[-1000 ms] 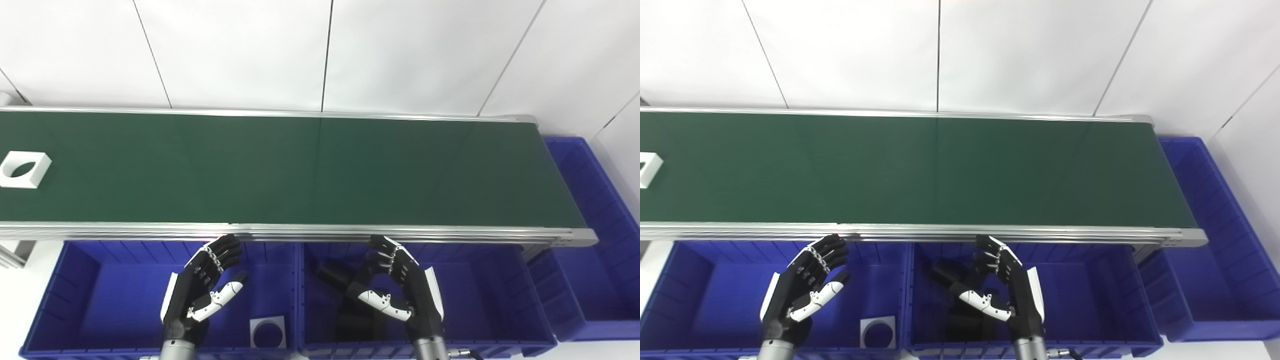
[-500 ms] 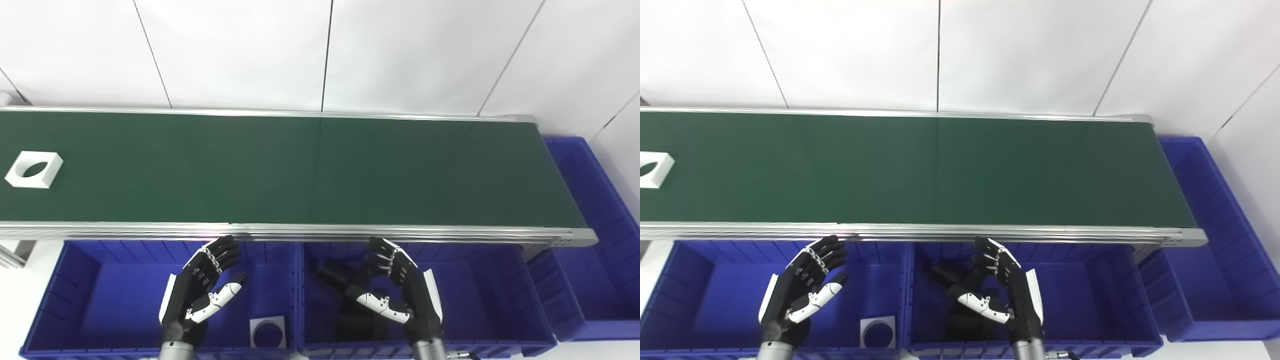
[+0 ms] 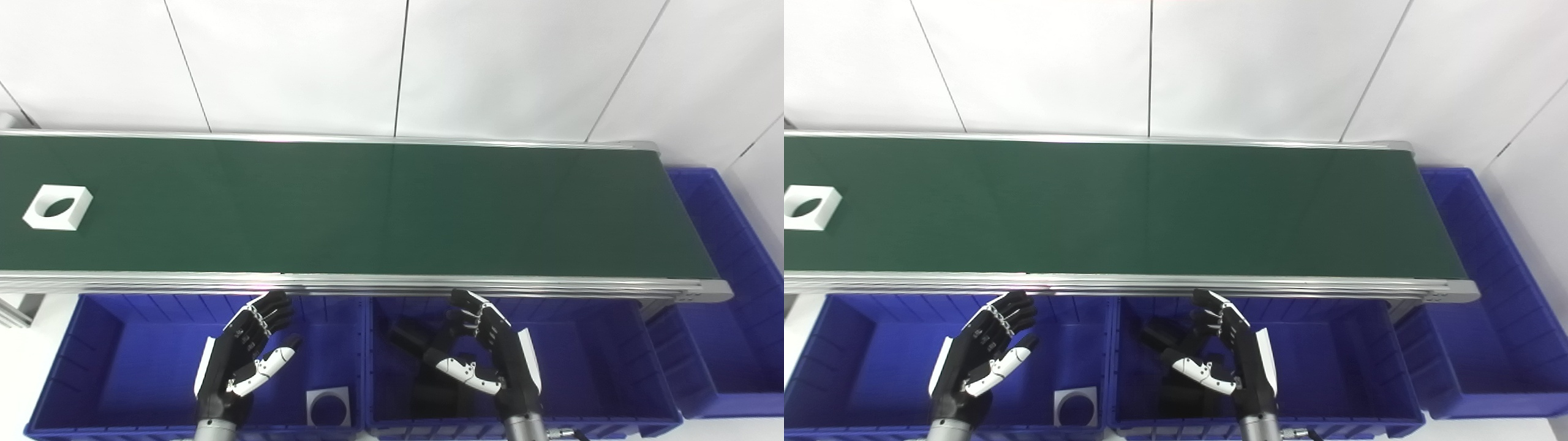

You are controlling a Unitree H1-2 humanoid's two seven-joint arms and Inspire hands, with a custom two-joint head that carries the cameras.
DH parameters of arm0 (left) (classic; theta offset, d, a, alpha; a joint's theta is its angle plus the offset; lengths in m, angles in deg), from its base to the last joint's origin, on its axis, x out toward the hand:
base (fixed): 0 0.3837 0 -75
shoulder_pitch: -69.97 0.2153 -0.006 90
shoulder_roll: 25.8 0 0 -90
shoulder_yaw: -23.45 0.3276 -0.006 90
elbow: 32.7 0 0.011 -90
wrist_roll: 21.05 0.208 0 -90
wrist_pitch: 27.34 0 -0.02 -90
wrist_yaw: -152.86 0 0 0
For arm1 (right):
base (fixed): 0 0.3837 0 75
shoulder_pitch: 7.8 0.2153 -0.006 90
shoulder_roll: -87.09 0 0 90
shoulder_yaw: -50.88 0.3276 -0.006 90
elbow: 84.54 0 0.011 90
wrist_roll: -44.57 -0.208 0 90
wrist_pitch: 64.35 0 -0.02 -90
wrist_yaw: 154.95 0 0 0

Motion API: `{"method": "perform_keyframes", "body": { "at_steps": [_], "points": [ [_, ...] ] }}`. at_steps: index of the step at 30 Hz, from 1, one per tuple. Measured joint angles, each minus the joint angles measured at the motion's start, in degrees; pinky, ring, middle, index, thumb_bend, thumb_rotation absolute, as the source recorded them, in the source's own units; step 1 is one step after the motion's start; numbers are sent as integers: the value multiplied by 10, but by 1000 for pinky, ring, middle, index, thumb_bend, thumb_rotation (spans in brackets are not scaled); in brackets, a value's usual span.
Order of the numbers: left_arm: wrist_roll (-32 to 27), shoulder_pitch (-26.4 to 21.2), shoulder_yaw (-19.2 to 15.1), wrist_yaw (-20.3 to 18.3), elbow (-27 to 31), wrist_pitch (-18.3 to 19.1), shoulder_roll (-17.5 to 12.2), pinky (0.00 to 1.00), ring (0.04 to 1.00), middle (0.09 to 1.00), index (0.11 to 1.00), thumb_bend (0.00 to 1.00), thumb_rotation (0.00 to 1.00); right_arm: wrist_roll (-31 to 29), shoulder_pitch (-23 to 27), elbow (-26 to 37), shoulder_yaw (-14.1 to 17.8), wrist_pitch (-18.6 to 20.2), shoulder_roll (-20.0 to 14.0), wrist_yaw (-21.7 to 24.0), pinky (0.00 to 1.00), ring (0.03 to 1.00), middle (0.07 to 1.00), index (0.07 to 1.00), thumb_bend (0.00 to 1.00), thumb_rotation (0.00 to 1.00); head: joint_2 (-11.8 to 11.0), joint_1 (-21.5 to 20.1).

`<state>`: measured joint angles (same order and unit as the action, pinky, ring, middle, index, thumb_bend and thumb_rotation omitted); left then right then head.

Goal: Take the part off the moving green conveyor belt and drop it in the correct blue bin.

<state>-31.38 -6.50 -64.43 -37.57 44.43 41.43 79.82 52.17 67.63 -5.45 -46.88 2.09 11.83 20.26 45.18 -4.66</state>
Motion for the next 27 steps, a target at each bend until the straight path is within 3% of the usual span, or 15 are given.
{"method": "perform_keyframes", "body": {
  "at_steps": [16,19,20,21,24,26,27],
  "points": [
    [-5,-10,-8,-1,-4,0,-3,768,737,754,740,546,32,-5,5,-11,0,0,2,-1,610,719,769,765,678,131,-10,9],
    [-12,-10,-7,-1,-4,0,-1,762,737,748,735,549,7,-5,6,-11,-1,0,1,-1,612,718,769,769,668,137,-27,46],
    [-11,-10,-6,-1,-5,-1,0,760,738,748,734,546,3,-5,6,-11,-2,0,-1,-1,611,716,766,769,662,133,-44,80],
    [-11,-10,-6,-1,-6,-4,1,758,739,748,734,544,1,-5,6,-11,-4,0,-3,-2,610,714,765,769,659,131,-44,80],
    [-3,-10,-3,0,-28,-21,6,751,740,751,738,547,0,-12,5,-17,-6,-1,-12,-3,624,723,767,772,644,106,-87,163],
    [5,-10,-3,0,-44,-30,11,749,738,750,739,552,0,-24,5,-25,-3,-2,-19,-2,625,723,768,772,637,98,-87,163],
    [10,-9,-3,2,-51,-31,15,745,736,751,739,550,0,-32,6,-34,-2,-3,-23,-1,631,728,773,774,628,90,-109,197]
  ]
}}
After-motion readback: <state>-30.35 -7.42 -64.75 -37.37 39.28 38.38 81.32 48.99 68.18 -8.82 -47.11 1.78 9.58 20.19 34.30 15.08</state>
